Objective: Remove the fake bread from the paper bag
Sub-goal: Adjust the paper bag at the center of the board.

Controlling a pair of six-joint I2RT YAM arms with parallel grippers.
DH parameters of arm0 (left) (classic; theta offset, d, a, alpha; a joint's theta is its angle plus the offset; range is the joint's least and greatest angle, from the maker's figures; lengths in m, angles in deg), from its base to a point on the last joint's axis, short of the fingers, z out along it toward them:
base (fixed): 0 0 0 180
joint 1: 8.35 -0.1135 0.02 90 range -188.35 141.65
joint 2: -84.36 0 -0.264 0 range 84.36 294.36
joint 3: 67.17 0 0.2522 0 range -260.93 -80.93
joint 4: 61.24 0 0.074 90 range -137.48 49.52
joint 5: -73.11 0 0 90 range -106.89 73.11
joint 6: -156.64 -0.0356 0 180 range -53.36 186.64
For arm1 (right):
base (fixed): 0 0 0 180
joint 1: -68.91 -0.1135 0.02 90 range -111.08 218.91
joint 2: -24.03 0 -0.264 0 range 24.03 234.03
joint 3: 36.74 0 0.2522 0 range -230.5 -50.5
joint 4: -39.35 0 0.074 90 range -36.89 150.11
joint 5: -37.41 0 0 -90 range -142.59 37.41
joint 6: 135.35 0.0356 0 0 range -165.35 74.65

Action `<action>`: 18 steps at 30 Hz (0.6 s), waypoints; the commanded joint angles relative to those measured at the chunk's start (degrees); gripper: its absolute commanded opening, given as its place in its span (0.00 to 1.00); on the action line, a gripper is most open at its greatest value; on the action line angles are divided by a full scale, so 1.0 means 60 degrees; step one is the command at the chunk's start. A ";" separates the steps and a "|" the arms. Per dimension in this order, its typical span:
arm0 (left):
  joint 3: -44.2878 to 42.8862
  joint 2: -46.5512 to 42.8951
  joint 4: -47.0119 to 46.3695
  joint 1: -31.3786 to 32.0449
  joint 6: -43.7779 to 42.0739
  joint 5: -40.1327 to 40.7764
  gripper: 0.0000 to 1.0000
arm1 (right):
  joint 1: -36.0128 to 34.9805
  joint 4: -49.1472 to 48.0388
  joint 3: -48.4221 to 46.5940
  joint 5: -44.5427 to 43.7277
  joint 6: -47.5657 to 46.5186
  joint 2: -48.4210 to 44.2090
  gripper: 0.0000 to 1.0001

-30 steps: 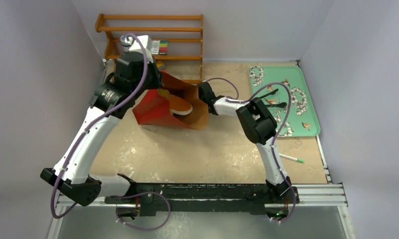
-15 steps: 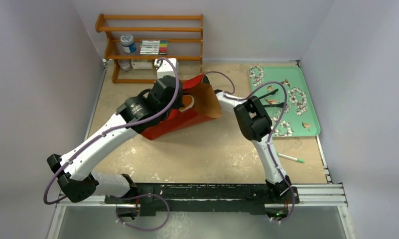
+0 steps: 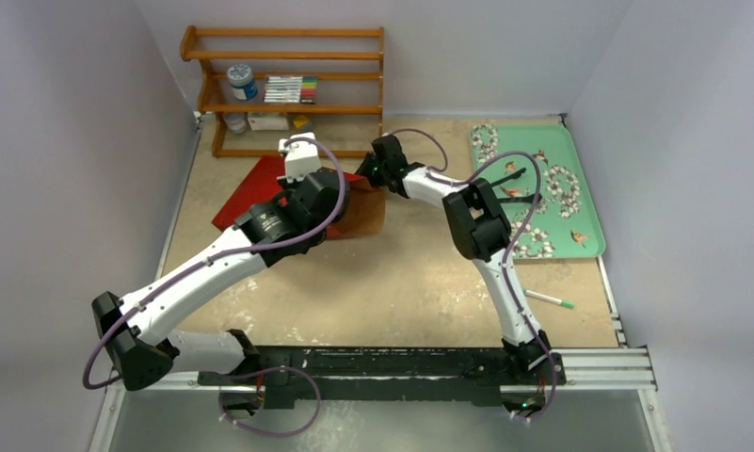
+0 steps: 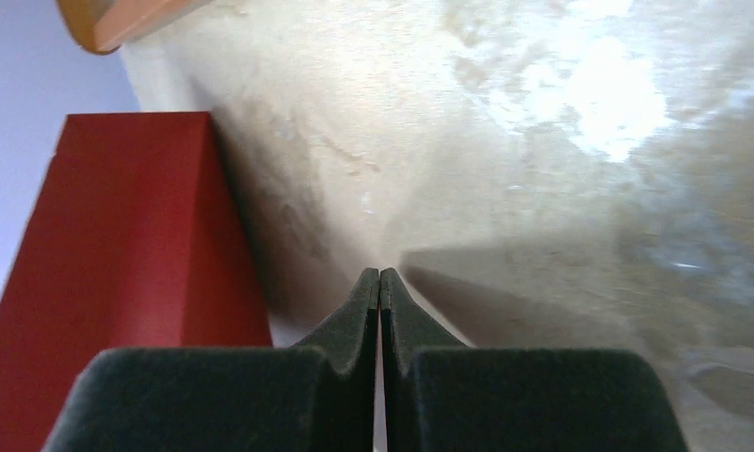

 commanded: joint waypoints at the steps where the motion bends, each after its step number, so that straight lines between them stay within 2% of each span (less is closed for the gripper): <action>1: -0.0301 0.0330 -0.1008 -0.0030 -0.0218 0.0366 0.00 | 0.0233 0.0488 0.0249 -0.0290 -0.0717 -0.0557 0.00; 6: -0.0840 0.1026 -0.0674 -0.0028 -0.0203 0.0285 0.00 | 0.0534 0.0726 0.0960 -0.1335 -0.1863 -0.1680 0.03; 9: -0.0793 0.1006 -0.0670 -0.0037 -0.0190 0.0142 0.00 | 0.0677 0.1693 0.0814 -0.2411 -0.2721 -0.2419 0.11; 12: -0.0647 0.0783 -0.0426 -0.0028 -0.0014 0.0093 0.00 | 0.0871 0.2173 0.0902 -0.3220 -0.3157 -0.3056 0.25; 14: -0.0383 0.0460 -0.0416 -0.0028 0.0094 0.0063 0.00 | 0.0952 0.2360 0.1088 -0.3769 -0.3320 -0.3471 0.39; 17: -0.0117 -0.0042 -0.0166 -0.0029 0.0291 0.0143 0.00 | 0.0961 0.2319 0.1627 -0.4957 -0.3433 -0.4157 0.73; 18: -0.0033 -0.0144 0.0022 -0.0028 0.0351 0.0157 0.00 | 0.0965 0.2108 0.1893 -0.5284 -0.3452 -0.4404 0.81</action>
